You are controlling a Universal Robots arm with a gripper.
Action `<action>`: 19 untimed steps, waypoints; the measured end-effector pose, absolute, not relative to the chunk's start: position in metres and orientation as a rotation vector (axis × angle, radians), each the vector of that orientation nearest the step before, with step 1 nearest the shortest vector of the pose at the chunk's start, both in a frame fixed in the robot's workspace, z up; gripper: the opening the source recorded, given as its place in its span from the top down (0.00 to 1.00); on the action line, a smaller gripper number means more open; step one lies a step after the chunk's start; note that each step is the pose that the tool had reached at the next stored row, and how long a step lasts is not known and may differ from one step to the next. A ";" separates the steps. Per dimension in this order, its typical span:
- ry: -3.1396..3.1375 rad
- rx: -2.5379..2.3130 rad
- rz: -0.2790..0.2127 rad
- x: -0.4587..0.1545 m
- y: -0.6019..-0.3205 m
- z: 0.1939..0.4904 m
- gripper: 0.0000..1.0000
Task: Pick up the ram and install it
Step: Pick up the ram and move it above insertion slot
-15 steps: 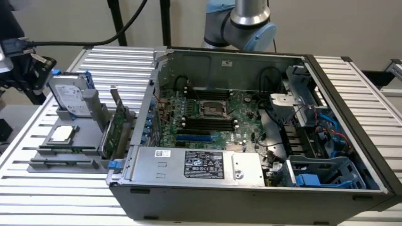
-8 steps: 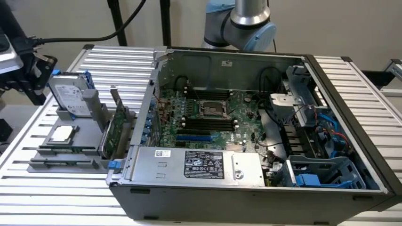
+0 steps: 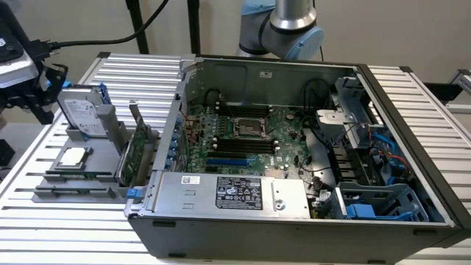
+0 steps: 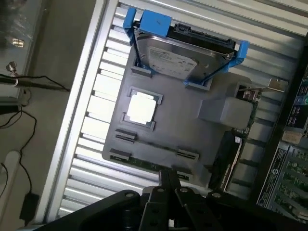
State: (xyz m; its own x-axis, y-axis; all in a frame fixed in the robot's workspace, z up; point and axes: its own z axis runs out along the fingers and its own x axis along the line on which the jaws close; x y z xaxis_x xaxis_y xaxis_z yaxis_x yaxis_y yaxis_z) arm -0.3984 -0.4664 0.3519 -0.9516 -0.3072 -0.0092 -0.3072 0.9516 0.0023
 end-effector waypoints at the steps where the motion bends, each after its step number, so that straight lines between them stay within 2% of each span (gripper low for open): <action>1: 3.090 -0.514 0.006 -0.398 -0.466 0.352 1.00; 19: 2.972 -1.013 0.011 -0.398 -0.466 0.340 1.00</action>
State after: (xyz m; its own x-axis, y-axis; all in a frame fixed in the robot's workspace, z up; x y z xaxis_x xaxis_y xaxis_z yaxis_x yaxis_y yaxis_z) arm -0.3984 -0.4664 0.3396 -0.7917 -0.6109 -0.0034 -0.6109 0.7917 0.0062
